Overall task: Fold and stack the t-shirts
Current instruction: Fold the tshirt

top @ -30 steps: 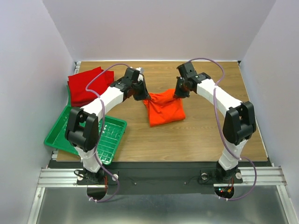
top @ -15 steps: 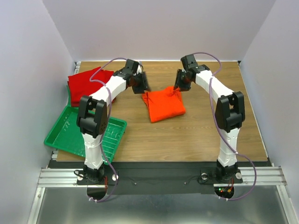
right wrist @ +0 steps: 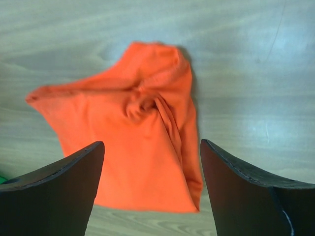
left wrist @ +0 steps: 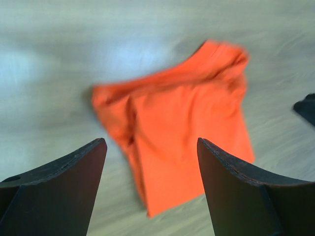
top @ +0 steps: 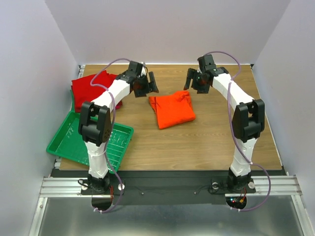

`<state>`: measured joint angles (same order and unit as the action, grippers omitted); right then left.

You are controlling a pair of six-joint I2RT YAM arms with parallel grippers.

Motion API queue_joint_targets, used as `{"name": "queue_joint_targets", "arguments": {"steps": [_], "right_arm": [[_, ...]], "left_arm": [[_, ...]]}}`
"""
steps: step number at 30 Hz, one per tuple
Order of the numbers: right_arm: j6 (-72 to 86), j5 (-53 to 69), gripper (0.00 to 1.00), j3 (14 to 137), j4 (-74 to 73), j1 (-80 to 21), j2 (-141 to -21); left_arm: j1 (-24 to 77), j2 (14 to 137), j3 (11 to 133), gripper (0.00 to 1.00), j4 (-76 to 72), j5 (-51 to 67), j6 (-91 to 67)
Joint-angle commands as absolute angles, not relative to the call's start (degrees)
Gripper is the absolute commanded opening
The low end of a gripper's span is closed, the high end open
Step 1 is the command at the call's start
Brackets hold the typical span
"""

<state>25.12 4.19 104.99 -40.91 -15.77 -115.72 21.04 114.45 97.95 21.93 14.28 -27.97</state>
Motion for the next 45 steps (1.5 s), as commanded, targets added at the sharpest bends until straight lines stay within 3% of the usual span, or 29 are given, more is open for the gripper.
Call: {"name": "queue_joint_targets", "arguments": {"steps": [1,10,11,28,45], "right_arm": [[24.1,6.3,0.84,100.3,-38.9,-15.6,-110.7],[25.0,12.1,0.84,91.5,-34.4,-14.5,-105.3],[25.0,12.4,0.84,90.3,-34.1,-14.3,-105.1],[25.3,14.0,0.84,80.4,-31.6,-13.4,-103.1],[26.0,19.7,0.83,76.8,-29.2,-13.4,-104.9]], "left_arm": [[21.1,106.4,88.8,0.86,17.5,16.6,-28.3],[21.1,97.7,71.9,0.92,5.7,22.0,-31.0],[21.1,96.9,70.8,0.99,3.5,23.2,-31.7],[21.2,96.5,57.1,0.99,-14.9,27.1,-39.9],[22.5,103.7,51.8,0.99,-27.5,26.2,-43.8]]}}
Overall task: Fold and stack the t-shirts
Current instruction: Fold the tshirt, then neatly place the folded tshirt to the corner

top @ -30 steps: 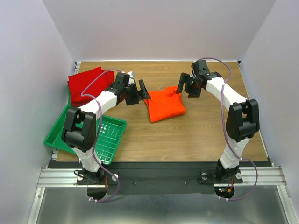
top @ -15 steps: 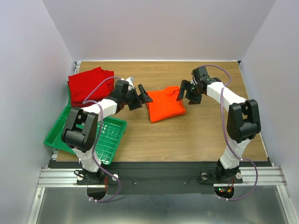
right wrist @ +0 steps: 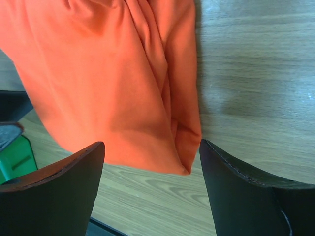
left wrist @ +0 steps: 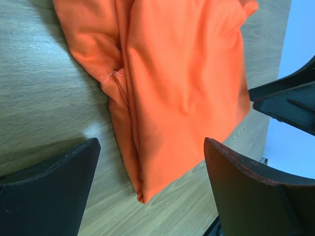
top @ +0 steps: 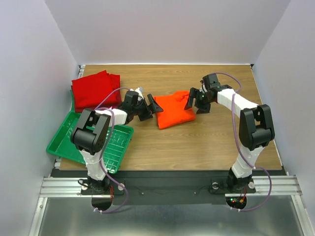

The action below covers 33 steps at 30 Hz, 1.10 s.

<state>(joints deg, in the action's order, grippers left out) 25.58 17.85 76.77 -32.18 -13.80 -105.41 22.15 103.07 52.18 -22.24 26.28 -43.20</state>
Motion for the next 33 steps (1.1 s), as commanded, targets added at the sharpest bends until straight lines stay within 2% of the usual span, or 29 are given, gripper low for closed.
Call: {"name": "queue_joint_targets", "arguments": {"steps": [1,26,33], "right_arm": [[26.0,19.7,0.83,76.7,-29.3,-13.4,-104.9],[27.9,22.8,0.82,75.1,-27.6,-13.4,-107.8],[28.0,23.9,0.81,74.2,-26.6,-13.4,-108.3]], "left_arm": [[22.5,104.1,51.9,0.99,-27.7,26.2,-43.9],[29.3,115.8,57.3,0.98,-32.9,24.3,-47.9],[30.1,117.7,59.9,0.8,-30.9,23.0,-48.1]]}}
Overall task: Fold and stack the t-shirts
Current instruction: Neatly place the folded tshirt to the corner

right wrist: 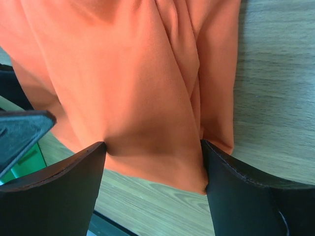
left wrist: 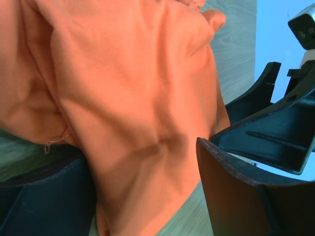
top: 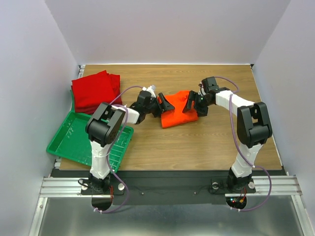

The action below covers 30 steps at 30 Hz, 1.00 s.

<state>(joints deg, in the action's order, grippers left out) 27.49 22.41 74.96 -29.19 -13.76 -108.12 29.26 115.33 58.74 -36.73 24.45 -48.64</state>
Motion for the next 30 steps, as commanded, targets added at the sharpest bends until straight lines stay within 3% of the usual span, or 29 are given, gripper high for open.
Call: {"name": "queue_joint_targets", "arguments": {"steps": [1,17,20,23,24,27,30], "right_arm": [[28.0,24.1,0.81,73.7,-26.6,-13.4,-108.2],[28.7,25.8,0.8,72.4,-24.8,-13.4,-110.5],[28.7,25.8,0.8,72.3,-24.6,-13.4,-110.7],[28.8,26.2,0.8,72.5,-24.5,-13.4,-110.7],[28.7,26.3,0.8,72.5,-24.5,-13.4,-110.6],[28.7,26.4,0.8,72.7,-24.6,-13.4,-110.0],[28.7,26.2,0.8,72.6,-24.8,-13.4,-107.4]], "left_arm": [[30.1,118.0,60.2,0.79,-30.8,22.7,-48.2],[32.5,123.2,67.0,0.77,-28.4,23.7,-48.7],[32.6,124.0,68.0,0.67,-27.4,23.9,-48.5],[32.7,124.5,68.6,0.46,-26.9,24.0,-48.4],[32.7,124.5,68.7,0.3,-26.8,23.9,-48.4],[32.7,124.6,69.5,0.0,-25.8,22.9,-47.6],[32.5,124.5,71.4,0.0,-23.5,22.1,-44.8]]}}
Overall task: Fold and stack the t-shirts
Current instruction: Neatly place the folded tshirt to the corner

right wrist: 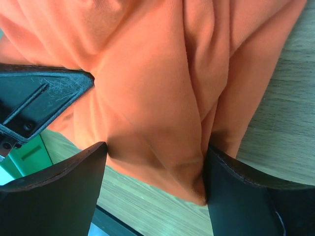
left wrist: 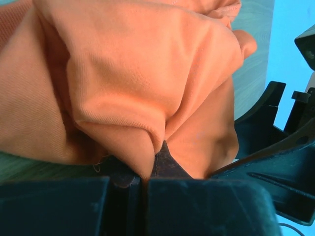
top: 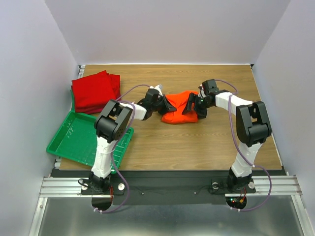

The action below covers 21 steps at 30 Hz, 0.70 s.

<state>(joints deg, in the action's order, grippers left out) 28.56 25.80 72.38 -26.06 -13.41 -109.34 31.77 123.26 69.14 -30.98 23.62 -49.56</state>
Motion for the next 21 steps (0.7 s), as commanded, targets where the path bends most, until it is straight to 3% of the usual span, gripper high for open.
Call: {"name": "queue_joint_targets", "arguments": {"steps": [1,21], "right_arm": [[28.7,26.0,0.8,72.5,-24.8,-13.4,-106.8],[27.6,25.4,0.84,63.6,-26.4,-13.4,-92.5]], "left_arm": [[32.3,124.4,72.0,0.0,-22.6,21.8,-44.1],[17.4,112.8,93.9,0.0,14.4,27.2,-9.2]]}}
